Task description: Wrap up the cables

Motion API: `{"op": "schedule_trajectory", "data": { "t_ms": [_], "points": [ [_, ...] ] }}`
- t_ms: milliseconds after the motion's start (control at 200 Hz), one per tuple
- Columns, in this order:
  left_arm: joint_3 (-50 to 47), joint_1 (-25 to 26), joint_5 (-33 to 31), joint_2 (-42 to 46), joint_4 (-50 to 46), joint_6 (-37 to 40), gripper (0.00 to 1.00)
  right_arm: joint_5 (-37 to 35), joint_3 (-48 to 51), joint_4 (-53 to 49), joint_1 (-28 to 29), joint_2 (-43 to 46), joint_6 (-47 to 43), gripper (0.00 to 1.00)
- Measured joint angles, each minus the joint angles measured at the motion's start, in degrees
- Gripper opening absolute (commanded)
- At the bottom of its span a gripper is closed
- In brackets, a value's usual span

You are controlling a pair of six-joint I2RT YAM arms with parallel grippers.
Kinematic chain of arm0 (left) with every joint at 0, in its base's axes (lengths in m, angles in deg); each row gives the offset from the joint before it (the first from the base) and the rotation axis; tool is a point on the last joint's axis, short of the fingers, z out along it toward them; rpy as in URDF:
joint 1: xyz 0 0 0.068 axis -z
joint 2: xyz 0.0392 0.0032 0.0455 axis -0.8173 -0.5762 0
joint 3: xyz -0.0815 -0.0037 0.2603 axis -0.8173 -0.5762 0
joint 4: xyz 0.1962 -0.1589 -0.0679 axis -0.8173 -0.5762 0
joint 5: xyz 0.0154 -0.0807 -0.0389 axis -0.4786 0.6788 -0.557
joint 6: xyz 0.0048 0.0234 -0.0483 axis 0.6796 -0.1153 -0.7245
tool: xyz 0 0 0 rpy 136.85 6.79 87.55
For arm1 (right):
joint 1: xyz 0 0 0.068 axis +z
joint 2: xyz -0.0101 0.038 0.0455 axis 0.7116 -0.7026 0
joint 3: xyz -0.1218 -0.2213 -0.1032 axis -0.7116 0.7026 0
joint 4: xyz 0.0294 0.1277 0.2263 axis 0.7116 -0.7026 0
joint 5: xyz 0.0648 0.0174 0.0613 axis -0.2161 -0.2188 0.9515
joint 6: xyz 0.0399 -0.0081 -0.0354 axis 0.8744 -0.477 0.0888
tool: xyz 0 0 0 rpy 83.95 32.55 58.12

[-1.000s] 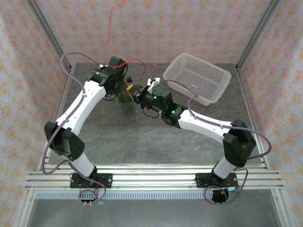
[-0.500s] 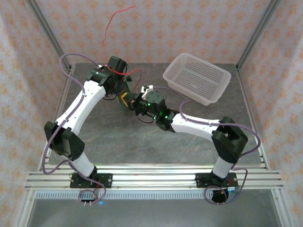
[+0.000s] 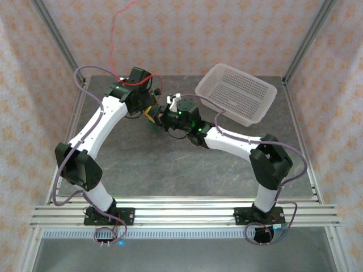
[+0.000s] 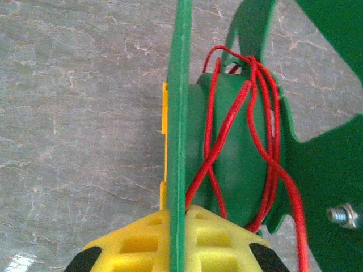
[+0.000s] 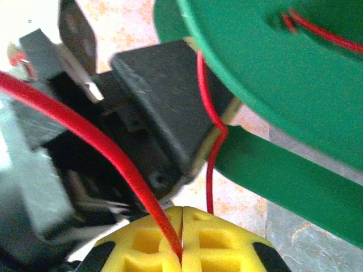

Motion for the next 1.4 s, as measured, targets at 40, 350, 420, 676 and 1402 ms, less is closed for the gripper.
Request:
{"op": "schedule_trajectory", "data": {
  "t_ms": [40,350,420,676,1402],
  "points": [
    [-0.11,-0.11,-0.28,0.0,0.04,-0.09,0.0,0.11,0.63,-0.24,0.07,-0.02,-0.04,0.0],
    [-0.81,-0.35,0.5,0.5,0.31,-2.36,0.0,-10.82,19.74,-3.82,0.26,14.01,-2.38,0.0],
    [-0.83,-0.31,1.84,0.66,0.22,-3.17,0.0,-13.53,21.77,-3.85,0.26,16.76,-2.34,0.0],
    [-1.09,-0.44,3.93,0.87,0.42,-6.34,0.0,-17.11,24.7,-1.33,0.61,14.62,1.33,0.0],
    [-5.03,-4.83,11.65,4.57,2.71,-10.86,0.0,-16.48,21.81,13.49,-1.97,-6.14,5.77,0.0]
  ]
}}
